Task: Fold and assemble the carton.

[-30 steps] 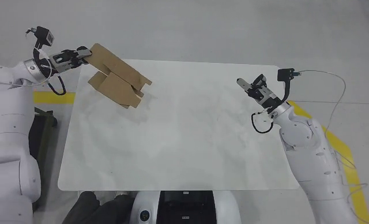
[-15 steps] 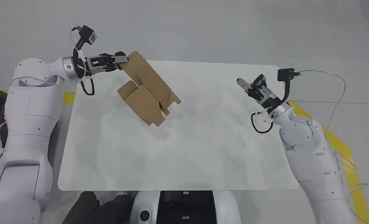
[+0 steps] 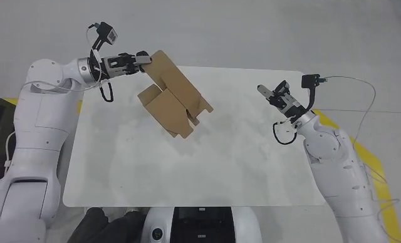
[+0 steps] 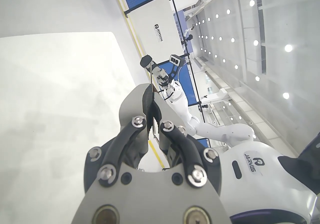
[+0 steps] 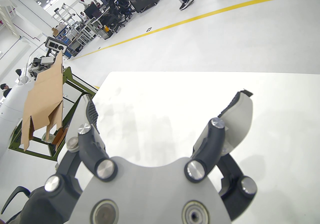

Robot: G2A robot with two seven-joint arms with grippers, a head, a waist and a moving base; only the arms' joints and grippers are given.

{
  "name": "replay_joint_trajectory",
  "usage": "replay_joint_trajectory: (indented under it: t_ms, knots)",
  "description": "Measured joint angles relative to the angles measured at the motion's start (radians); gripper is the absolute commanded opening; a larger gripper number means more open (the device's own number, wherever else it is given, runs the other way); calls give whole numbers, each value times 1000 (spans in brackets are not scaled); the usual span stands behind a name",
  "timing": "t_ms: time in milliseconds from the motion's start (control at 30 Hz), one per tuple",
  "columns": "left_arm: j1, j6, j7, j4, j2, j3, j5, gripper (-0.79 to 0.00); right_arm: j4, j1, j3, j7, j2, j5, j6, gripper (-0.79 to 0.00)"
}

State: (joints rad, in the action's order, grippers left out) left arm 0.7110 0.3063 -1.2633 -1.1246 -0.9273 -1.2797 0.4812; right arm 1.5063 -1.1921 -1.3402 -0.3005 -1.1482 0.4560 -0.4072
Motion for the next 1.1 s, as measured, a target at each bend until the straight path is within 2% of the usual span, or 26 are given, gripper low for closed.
replay_joint_trajectory:
  t_ms: [800, 933, 1100]
  knots:
    - [0, 0, -1, 0, 0, 0, 0, -785, 2, -2, 2, -1, 0, -2, 1, 0]
    - [0, 0, -1, 0, 0, 0, 0, -785, 34, -19, 25, -41, -4, -64, 12, 0]
    - [0, 0, -1, 0, 0, 0, 0, -785, 74, -41, 62, -121, -11, -218, 7, 0]
